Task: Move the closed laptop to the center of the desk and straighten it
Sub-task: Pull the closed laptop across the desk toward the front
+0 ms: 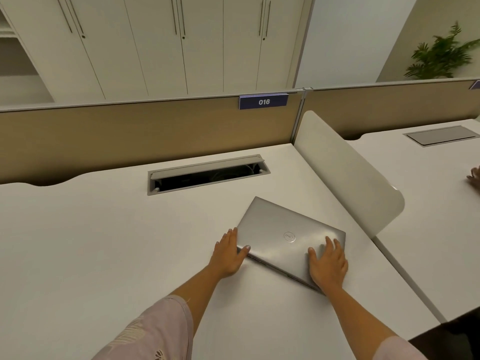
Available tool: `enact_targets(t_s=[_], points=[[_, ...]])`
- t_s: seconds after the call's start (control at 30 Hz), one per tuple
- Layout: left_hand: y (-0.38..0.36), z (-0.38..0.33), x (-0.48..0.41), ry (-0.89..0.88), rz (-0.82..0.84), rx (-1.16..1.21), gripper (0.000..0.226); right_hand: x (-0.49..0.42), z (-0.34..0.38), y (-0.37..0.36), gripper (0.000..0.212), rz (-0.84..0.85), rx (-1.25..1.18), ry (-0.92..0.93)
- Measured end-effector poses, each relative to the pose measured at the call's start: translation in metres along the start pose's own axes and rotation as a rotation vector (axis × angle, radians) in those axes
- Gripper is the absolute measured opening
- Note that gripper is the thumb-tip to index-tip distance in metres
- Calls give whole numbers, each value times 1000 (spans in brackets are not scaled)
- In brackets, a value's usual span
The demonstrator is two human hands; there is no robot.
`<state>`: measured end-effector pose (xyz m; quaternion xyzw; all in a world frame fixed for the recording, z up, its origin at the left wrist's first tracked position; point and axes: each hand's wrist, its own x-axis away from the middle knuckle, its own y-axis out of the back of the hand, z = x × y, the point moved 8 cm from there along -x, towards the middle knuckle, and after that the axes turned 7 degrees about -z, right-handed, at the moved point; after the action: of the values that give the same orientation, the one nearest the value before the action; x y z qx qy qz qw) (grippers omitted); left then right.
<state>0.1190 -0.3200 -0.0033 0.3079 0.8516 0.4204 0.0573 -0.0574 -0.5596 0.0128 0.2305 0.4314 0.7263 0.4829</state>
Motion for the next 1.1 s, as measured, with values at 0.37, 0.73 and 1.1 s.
enact_targets(t_s=[0.37, 0.73, 1.1], points=[[-11, -19, -41, 247, -35, -36, 82, -34, -28, -9, 74, 81, -205, -361], [-11, -3, -38, 581, 178, 437, 129, -58, -31, -2, 60, 97, -265, -506], [30, 63, 20, 610, 97, 275, 82, -31, 23, -30, 43, 85, -460, -571]])
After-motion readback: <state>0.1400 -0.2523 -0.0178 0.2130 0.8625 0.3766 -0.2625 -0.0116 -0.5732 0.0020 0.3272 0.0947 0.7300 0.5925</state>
